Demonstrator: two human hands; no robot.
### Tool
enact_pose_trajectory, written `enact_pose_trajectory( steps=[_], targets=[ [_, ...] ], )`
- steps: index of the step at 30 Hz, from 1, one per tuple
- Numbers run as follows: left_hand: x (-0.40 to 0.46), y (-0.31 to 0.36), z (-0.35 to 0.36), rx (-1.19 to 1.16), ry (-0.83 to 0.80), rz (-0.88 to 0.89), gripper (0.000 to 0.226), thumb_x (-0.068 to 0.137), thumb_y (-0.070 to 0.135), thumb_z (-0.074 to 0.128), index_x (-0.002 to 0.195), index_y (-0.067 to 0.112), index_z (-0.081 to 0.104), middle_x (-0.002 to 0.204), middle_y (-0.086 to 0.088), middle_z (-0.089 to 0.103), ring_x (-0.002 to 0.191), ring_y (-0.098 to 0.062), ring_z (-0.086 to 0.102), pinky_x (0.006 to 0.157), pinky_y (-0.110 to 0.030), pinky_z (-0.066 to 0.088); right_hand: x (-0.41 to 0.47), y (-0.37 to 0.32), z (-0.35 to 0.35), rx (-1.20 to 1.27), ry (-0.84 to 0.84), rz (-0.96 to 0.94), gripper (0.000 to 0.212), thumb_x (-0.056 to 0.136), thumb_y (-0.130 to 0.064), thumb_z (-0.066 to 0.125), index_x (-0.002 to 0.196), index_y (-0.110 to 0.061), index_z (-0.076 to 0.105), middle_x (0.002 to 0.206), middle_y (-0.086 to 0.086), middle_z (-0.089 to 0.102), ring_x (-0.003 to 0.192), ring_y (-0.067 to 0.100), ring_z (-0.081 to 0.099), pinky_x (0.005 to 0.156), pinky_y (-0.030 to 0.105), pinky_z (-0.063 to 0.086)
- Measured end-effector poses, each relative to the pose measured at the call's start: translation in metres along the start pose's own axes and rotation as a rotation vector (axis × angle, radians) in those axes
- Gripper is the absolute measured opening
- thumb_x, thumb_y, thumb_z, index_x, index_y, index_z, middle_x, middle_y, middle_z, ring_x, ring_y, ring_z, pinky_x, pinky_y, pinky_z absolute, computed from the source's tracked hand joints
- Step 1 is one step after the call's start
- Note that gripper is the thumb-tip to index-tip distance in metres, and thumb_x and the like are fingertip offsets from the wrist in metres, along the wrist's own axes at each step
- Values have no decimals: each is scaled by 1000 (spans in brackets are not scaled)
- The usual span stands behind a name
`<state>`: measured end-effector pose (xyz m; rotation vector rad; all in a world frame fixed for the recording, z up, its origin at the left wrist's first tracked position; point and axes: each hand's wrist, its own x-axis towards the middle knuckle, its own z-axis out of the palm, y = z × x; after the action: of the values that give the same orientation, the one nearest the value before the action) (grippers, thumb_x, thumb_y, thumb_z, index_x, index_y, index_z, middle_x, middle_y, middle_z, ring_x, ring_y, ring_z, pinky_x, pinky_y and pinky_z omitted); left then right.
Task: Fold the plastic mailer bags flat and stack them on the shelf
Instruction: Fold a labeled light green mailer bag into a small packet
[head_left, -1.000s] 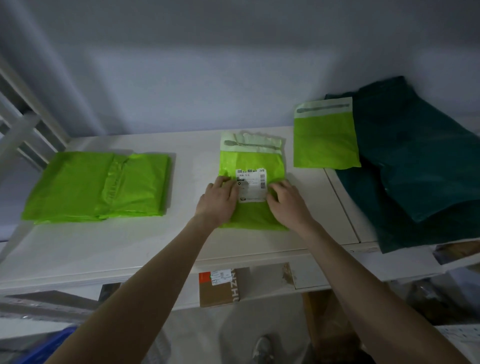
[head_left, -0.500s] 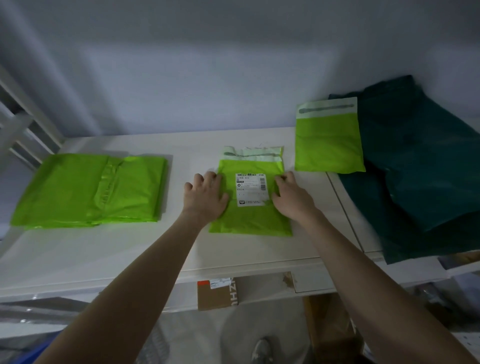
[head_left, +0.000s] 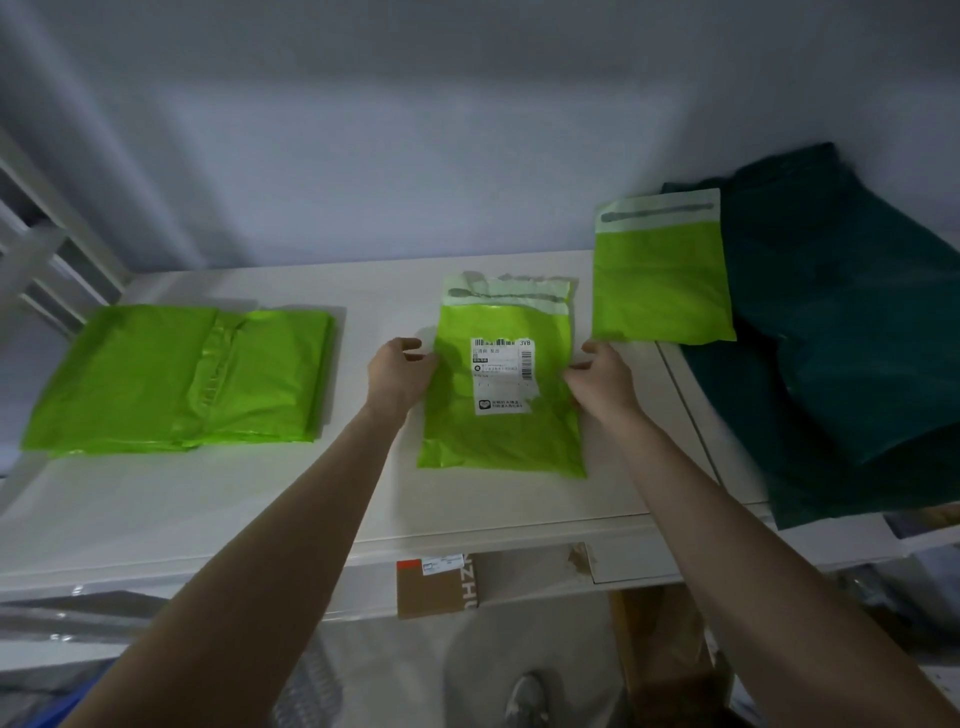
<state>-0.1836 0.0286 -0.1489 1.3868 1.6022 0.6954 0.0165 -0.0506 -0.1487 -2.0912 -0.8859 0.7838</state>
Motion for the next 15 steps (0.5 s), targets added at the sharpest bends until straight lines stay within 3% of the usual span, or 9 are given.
enact_pose_trajectory(
  steps=[3,5,8,10,13,15],
  targets=[
    [3,-5,1,-47,-14,5,25,86,15,63,109,10,69,105,-7,68,93,-18,60,86,-26,48,4,4,1,0,38,-5,29,78,-12,65,107,-6,67,105,13,68,101,28,63,85,31,48],
    [4,-8,0,-80,-18,16,18,85,11,62,99,13,72,92,-3,68,82,-13,59,77,-21,47,6,5,-1,24,35,-10,18,76,-14,68,93,-10,72,97,12,71,95,27,65,83,32,50],
    [6,-8,-3,-135,6,1,19,84,10,62,101,9,70,71,3,63,51,-2,57,57,-11,47,8,6,-3,41,51,-16,17,77,-12,65,92,-12,73,96,11,72,93,27,65,85,37,52],
    [7,-4,-3,-175,-24,-15,28,85,10,63,113,7,64,74,4,62,45,-3,54,52,-12,48,8,4,-6,66,63,-19,16,80,-10,61,91,-9,72,86,9,70,75,23,66,70,33,55],
    [5,3,3,-247,-117,-42,41,84,5,62,124,3,54,69,1,61,36,-2,48,45,-13,46,5,-1,-9,152,46,-8,11,86,-1,53,84,-6,63,69,3,58,31,7,52,34,17,43],
    [5,6,6,-264,-129,-57,42,83,1,61,124,1,54,54,2,58,33,-3,44,43,-13,43,2,-4,-9,238,24,16,18,87,3,51,78,-10,57,71,1,55,28,9,52,33,20,45]
  ],
)
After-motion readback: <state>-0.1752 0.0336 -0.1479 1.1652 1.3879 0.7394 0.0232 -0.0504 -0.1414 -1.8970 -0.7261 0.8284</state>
